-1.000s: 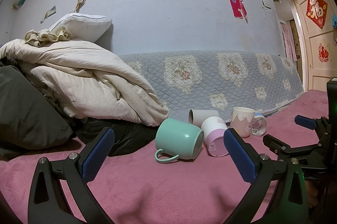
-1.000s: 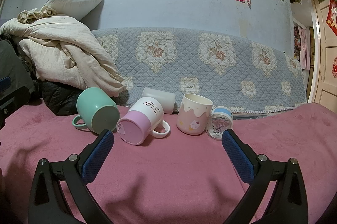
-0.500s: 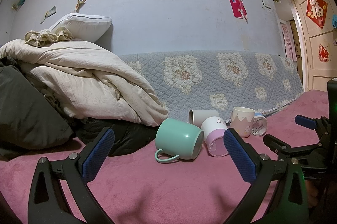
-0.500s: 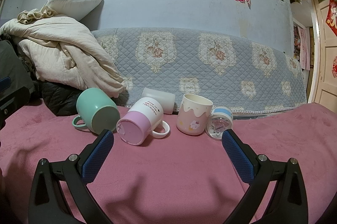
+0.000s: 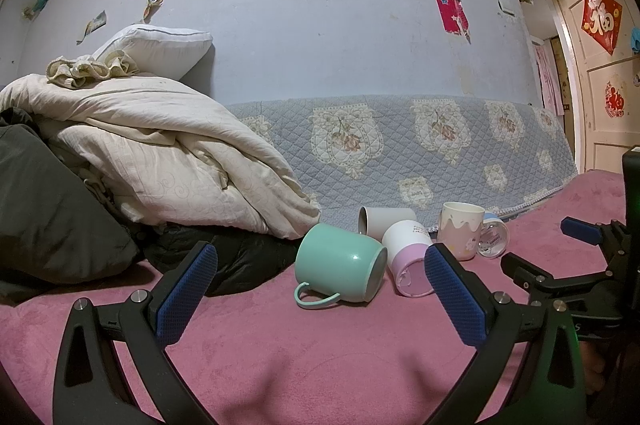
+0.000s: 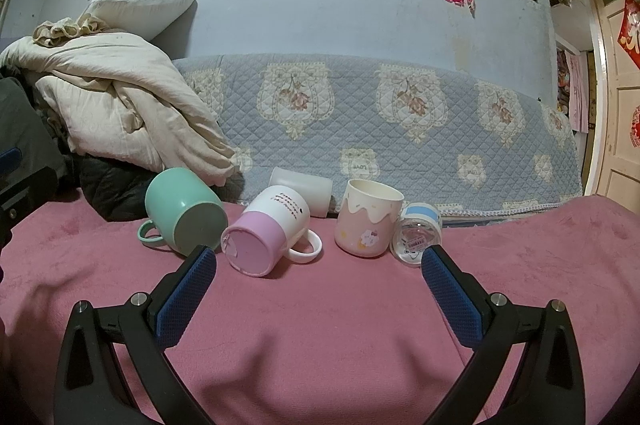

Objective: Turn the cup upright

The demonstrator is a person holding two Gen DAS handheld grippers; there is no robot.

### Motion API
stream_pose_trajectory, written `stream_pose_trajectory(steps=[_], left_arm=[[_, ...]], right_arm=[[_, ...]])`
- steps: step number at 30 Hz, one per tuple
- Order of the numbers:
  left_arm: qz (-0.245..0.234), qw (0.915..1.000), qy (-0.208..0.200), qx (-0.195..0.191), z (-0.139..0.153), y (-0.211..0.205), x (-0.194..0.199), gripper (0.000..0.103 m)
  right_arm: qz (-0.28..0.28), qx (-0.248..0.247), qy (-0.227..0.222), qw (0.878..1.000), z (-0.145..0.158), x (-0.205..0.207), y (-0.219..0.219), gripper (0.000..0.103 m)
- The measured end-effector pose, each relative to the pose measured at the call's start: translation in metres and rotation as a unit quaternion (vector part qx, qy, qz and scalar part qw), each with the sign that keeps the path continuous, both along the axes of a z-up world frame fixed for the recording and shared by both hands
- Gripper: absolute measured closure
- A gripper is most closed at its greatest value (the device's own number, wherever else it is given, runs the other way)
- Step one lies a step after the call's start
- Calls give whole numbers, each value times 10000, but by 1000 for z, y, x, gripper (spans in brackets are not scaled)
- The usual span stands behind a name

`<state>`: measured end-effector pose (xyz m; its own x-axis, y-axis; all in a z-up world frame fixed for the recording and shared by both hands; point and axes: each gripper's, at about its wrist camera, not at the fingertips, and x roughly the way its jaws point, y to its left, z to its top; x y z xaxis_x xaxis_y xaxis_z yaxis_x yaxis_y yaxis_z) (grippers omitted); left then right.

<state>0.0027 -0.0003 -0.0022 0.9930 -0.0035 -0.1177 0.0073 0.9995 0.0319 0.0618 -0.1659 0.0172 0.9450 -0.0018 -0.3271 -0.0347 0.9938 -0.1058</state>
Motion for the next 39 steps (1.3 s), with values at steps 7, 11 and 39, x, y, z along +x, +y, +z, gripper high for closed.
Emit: stream_pose_trajectory(steps=[7,11,39], left_arm=[[20,10000,47,-20,0,0,0,0],[-10,9999,31,-101,0,4,-1,0],[-42,10000,-10,-77,2,5,-3,0]], right_arm=[[-65,249,53,9997,5,2,-10,0],[-183,543,208,9981,8,9,-20,0],[-396,3096,3477,8841,-35,218,-14,13]])
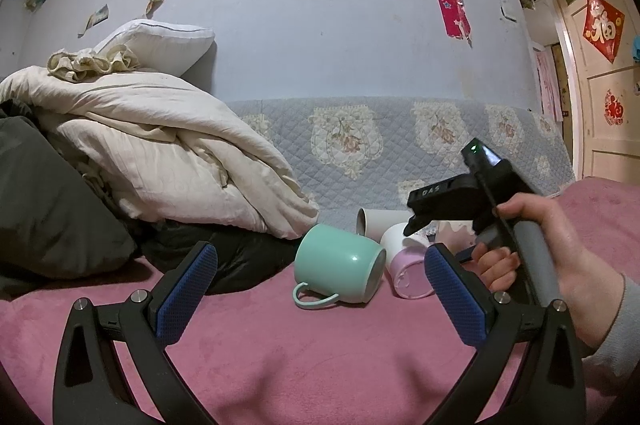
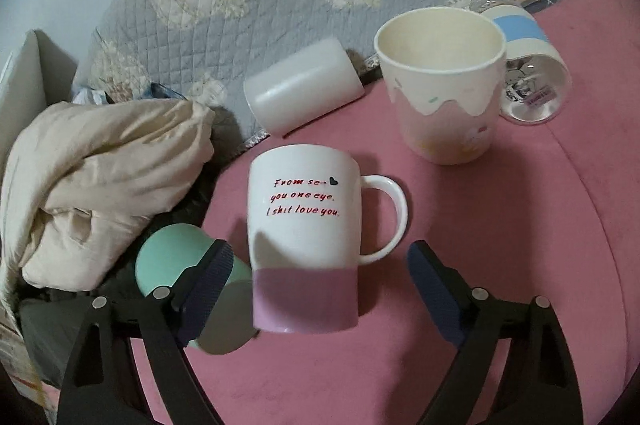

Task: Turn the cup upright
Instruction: 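Move the right tool to the white-and-pink mug and grasp its body, then lift the white-and-pink mug with the right tool and rotate it upright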

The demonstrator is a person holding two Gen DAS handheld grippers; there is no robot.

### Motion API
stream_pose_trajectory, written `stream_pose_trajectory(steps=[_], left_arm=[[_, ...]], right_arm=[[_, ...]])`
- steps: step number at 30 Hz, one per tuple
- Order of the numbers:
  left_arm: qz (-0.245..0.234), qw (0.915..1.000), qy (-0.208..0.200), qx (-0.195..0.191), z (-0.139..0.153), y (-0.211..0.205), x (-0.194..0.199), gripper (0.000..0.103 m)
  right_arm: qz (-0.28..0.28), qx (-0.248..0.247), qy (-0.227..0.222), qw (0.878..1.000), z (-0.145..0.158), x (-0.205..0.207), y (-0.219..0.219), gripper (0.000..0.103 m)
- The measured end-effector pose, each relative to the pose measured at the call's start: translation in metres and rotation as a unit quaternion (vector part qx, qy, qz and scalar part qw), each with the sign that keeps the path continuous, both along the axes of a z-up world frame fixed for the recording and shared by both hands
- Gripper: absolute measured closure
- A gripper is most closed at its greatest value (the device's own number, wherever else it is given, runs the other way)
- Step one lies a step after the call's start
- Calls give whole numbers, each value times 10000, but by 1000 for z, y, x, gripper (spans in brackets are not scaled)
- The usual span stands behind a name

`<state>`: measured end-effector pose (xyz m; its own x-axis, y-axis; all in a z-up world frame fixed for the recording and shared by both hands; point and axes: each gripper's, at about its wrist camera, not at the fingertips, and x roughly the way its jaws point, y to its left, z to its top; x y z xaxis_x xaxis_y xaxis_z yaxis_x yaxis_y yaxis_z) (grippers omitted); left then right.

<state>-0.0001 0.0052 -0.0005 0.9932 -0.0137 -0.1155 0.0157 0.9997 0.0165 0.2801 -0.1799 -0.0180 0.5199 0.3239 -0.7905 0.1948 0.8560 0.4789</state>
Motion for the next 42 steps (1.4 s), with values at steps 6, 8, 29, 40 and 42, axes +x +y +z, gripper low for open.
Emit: stream_pose_trajectory(steps=[6,8,29,40,42], left_arm=[[-1,10000,4,7,0,0,0,0],[-1,10000,9,12,0,0,0,0],[5,10000,-18,10,-1,-2,2,0],[339,9974,-512,-373,7,14,-15,0],[414,9970,-498,-424,7,16,-14,0]], right_arm=[[262,-318,159,9990,-14,9,15,20],[318,-547,55,9980,-13,12,22,20],[1165,-314,-626,9907,51,-74,11,27],[2798,-35,135,9600,30,-159,16,27],[2936,-30,73,9559,28,-163,27,27]])
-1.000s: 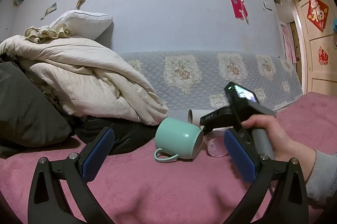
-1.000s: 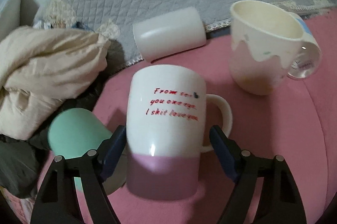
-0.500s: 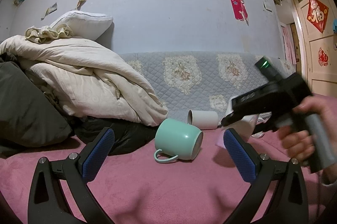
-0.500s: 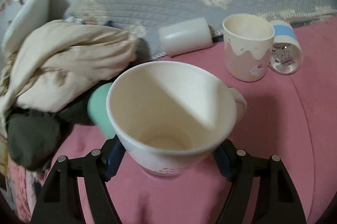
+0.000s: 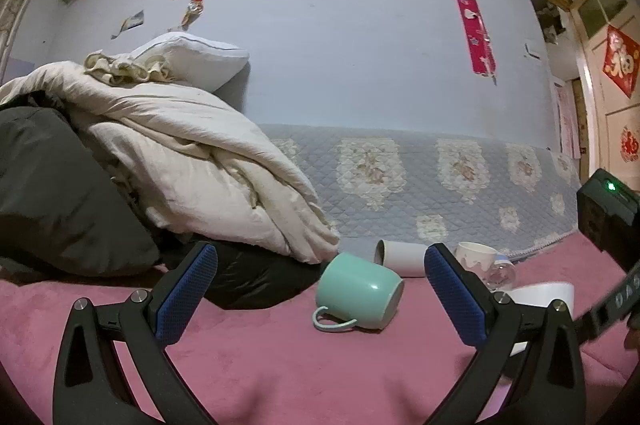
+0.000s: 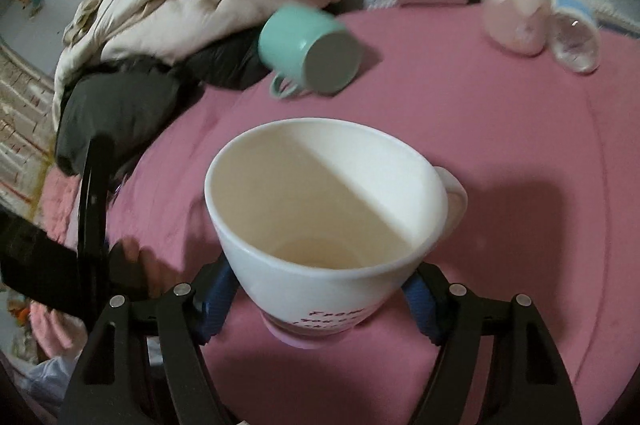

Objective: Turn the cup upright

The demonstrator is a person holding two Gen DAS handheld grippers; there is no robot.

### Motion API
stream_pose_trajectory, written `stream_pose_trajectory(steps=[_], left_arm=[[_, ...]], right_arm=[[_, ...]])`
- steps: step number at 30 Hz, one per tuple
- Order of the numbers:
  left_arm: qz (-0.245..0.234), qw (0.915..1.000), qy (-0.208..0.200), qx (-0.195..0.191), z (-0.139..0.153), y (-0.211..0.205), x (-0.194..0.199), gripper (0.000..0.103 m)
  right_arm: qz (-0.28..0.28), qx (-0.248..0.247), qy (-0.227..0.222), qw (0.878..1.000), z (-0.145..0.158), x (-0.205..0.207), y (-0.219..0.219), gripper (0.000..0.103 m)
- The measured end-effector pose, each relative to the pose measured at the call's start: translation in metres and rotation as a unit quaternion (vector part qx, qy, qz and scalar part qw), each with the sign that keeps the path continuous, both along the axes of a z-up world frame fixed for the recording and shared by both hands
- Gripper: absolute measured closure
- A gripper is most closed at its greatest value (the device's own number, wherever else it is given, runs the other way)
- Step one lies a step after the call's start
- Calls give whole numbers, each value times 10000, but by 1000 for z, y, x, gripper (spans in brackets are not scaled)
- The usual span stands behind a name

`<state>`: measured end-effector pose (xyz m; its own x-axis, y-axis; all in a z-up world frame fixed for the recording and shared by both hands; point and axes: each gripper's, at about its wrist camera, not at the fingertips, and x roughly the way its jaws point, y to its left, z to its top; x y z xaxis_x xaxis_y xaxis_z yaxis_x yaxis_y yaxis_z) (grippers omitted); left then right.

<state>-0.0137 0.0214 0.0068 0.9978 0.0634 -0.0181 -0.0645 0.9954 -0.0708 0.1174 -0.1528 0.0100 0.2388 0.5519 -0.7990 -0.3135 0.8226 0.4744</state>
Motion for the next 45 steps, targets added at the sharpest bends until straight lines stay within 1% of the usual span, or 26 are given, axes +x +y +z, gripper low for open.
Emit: stream_pose_trajectory(steps=[2,3,5,8,12,14,17,19,21,24,26,27,28,30,31,32,33,34,35,37,38,40,41,43,45], left_arm=[[10,10000,70,-31,-1,2,3,0],[25,9999,109,-47,-1,2,5,0],[28,9999,150,-74,-2,4,7,0],[6,9998,198,-97,-2,5,9,0],[-76,9996,254,-57,-4,3,9,0],[-114,9996,272,-23,-4,2,10,0],[-168,9995,278,11,-4,0,9,0],[-193,9994,289,28,-4,-1,10,0],[-235,9991,353,44,-4,-2,12,0],[-359,9972,661,33,-5,-2,23,0],[-516,9945,913,-21,-5,-2,30,0],[-657,9917,1104,-97,-4,-3,35,0],[-797,9887,1251,-190,-3,-4,38,0],[-1323,9750,1718,-496,0,-8,51,0],[-1557,9654,1991,-648,2,-11,59,0],[-1762,9549,2258,-783,2,-16,69,0],[-1938,9430,2537,-936,1,-19,78,0],[-2089,9273,2887,-1148,0,-24,90,0],[-2196,9136,3148,-1339,-3,-27,99,0],[-2450,8761,3698,-1892,-9,-33,122,5],[-2472,8631,3884,-2078,-13,-35,130,5],[-2375,8467,4168,-2300,-23,-38,143,5],[-2328,8410,4276,-2358,-29,-39,148,5],[-2233,8255,4543,-2495,-44,-39,156,5],[-2228,8048,4779,-2725,-60,-40,163,9]], right_arm=[[-26,-295,-145,9995,-3,8,14,27],[-47,-355,-161,9992,-6,12,18,27],[-133,-340,-233,9991,-9,20,25,27],[-238,-274,-222,9991,-15,34,30,27],[-302,-272,-100,9991,-30,42,31,26],[-292,-226,-217,9991,-28,38,27,25],[-283,-59,-361,9989,-20,32,21,21],[-314,-23,-610,9976,-9,23,14,16],[-385,-155,-885,9952,1,14,9,16],[-601,-276,-1411,9878,17,-2,-8,16],[-894,-345,-1837,9783,25,-10,-22,16],[-1137,-476,-2147,9689,28,-14,-30,15],[-1413,-672,-2444,9570,29,-18,-37,15],[-1842,-987,-2903,9339,31,-22,-51,14],[-2019,-1108,-3076,9232,31,-24,-56,14],[-2203,-1196,-3203,9135,31,-24,-61,14],[-2368,-1202,-3283,9065,31,-25,-67,14],[-2510,-1155,-3339,9012,31,-26,-73,14],[-2621,-1110,-3363,8977,32,-26,-77,14],[-2748,-1058,-3386,8937,32,-25,-83,14],[-2763,-1074,-3398,8926,32,-27,-83,13],[-2757,-1181,-3423,8904,32,-29,-82,13],[-2742,-1237,-3432,8898,30,-28,-78,13],[-2688,-1312,-3437,8902,27,-27,-72,13],[-2626,-1358,-3430,8916,24,-27,-68,13]])
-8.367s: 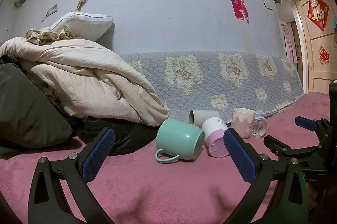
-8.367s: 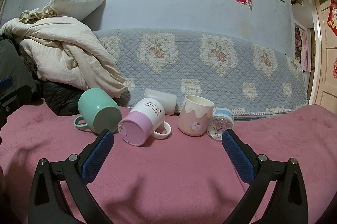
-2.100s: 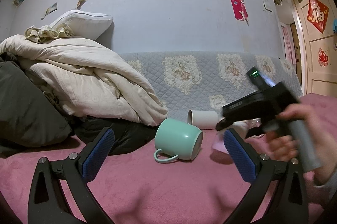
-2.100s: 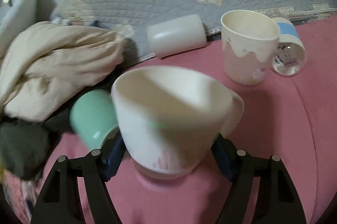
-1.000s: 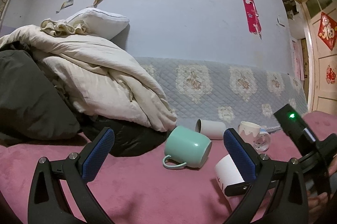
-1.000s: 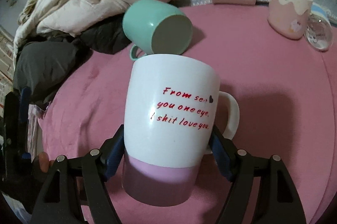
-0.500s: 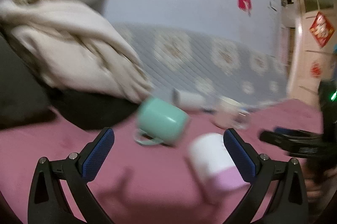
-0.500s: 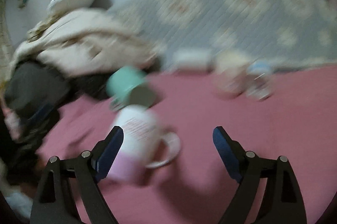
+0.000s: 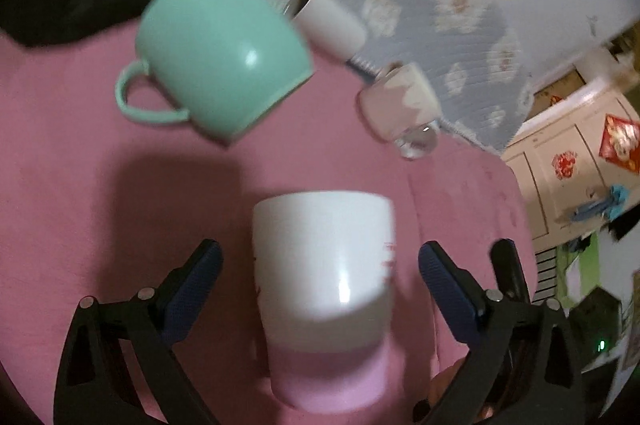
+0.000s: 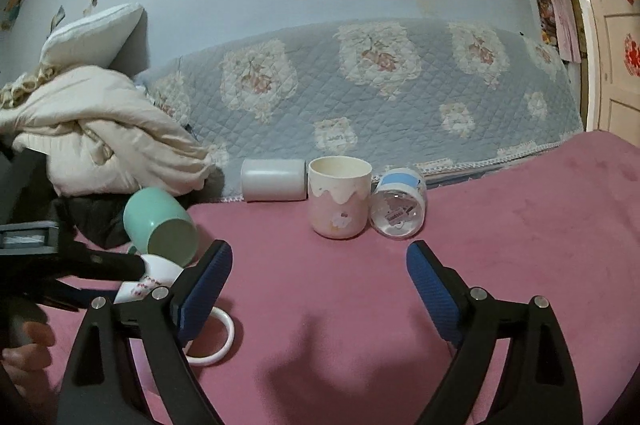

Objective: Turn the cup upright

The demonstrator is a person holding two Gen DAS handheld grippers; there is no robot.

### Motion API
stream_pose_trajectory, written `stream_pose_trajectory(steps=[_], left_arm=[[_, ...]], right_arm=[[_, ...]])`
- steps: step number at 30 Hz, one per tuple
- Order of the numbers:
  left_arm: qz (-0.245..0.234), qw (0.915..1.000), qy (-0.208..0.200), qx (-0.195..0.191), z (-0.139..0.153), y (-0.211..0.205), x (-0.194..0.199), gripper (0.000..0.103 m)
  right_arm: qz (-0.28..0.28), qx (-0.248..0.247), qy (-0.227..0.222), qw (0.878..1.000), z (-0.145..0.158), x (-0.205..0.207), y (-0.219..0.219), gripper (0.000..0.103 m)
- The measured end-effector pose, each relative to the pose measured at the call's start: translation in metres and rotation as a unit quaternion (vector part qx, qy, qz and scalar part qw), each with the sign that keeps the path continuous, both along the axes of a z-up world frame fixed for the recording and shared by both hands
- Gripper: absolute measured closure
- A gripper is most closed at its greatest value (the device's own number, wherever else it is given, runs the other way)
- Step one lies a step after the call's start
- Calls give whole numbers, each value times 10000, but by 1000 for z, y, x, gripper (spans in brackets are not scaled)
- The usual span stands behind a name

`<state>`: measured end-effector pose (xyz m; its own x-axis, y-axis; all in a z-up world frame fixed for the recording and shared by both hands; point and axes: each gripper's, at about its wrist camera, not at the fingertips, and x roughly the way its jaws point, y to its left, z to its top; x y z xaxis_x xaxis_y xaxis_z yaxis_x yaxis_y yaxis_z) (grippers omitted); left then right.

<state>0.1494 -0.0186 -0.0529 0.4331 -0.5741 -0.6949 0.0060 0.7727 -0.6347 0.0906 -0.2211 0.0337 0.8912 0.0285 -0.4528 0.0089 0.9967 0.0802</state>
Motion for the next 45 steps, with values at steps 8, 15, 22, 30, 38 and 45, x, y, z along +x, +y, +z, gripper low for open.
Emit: stream_pose_trajectory(steps=[8,15,22,30,38,45], left_arm=[[-135,9994,-123,-285,-6,-1,7,26],[-506,9878,-1381,517,27,-16,-23,27],[-425,9549,-2536,1486,54,-29,-48,27],[-136,9247,-3090,2219,52,-35,-55,27],[-98,8965,-3700,2434,52,-43,-71,27],[-280,8914,-3692,2613,43,-54,-73,26]], right_arm=[[17,-105,28,9999,-5,0,4,13],[-60,-25,30,10000,-8,2,-2,13],[-147,-79,-85,9998,-8,-1,-3,13],[-72,61,44,9999,-11,3,-6,13],[-112,319,204,9992,-17,8,-14,13],[-142,247,144,9995,-16,6,-12,13]])
